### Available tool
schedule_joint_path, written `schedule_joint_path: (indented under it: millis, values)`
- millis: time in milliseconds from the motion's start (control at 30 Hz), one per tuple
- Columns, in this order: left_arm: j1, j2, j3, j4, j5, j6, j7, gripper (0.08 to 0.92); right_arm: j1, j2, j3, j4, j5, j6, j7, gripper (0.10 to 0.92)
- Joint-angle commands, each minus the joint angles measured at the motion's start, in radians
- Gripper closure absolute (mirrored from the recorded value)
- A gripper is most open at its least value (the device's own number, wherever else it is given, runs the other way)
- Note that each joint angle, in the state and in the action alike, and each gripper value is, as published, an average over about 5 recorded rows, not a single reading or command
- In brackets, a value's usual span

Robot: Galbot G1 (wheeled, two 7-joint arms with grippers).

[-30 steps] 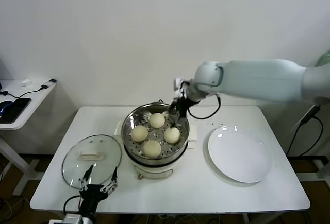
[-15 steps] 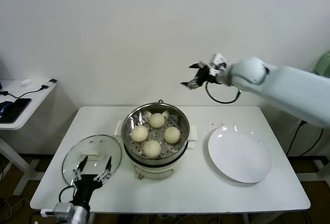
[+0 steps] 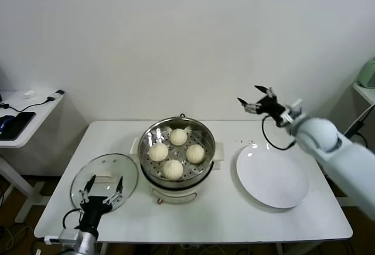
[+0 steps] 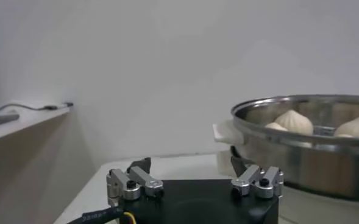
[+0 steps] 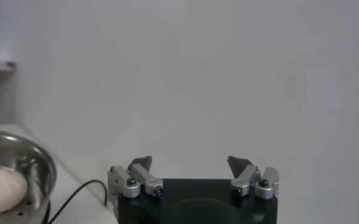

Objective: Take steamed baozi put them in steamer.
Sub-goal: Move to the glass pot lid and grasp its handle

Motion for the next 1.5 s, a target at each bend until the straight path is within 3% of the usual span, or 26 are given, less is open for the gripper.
schedule_joint_path:
  millis: [33, 333, 467, 600, 767, 900, 1133, 1500]
  values:
    - [-0.005, 0.023, 0.001, 0.062, 0.122, -0.078, -0.025, 0.177, -0.873, 0.290, 0.710, 0.022, -0.182, 0.290, -0.008, 0.203]
    - [-0.015, 0.010, -0.010, 0.083, 0.267, -0.138, -0.102, 0.177, -0.947, 0.510, 0.715, 0.021, -0.282, 0.444, 0.003, 0.203]
    - [-0.026, 0.021, -0.015, 0.119, 0.503, -0.170, -0.240, 0.177, -0.964, 0.563, 0.699, 0.029, -0.312, 0.438, 0.025, 0.203]
    - [-0.032, 0.071, -0.034, 0.184, 0.817, -0.218, -0.365, 0.177, -0.975, 0.590, 0.683, 0.064, -0.341, 0.357, 0.064, 0.203]
    - [-0.035, 0.150, -0.035, 0.301, 1.140, -0.186, -0.424, 0.177, -0.963, 0.607, 0.663, 0.073, -0.388, 0.301, 0.088, 0.203]
    - [-0.057, 0.177, -0.015, 0.393, 1.306, -0.125, -0.442, 0.177, -0.949, 0.616, 0.652, 0.070, -0.405, 0.281, 0.096, 0.203]
    - [-0.148, 0.160, 0.007, 0.525, 1.381, -0.087, -0.445, 0.177, -0.940, 0.615, 0.648, 0.071, -0.423, 0.268, 0.098, 0.202]
    - [-0.296, 0.129, 0.043, 0.617, 1.387, -0.080, -0.441, 0.177, -0.941, 0.621, 0.659, 0.085, -0.430, 0.257, 0.102, 0.202]
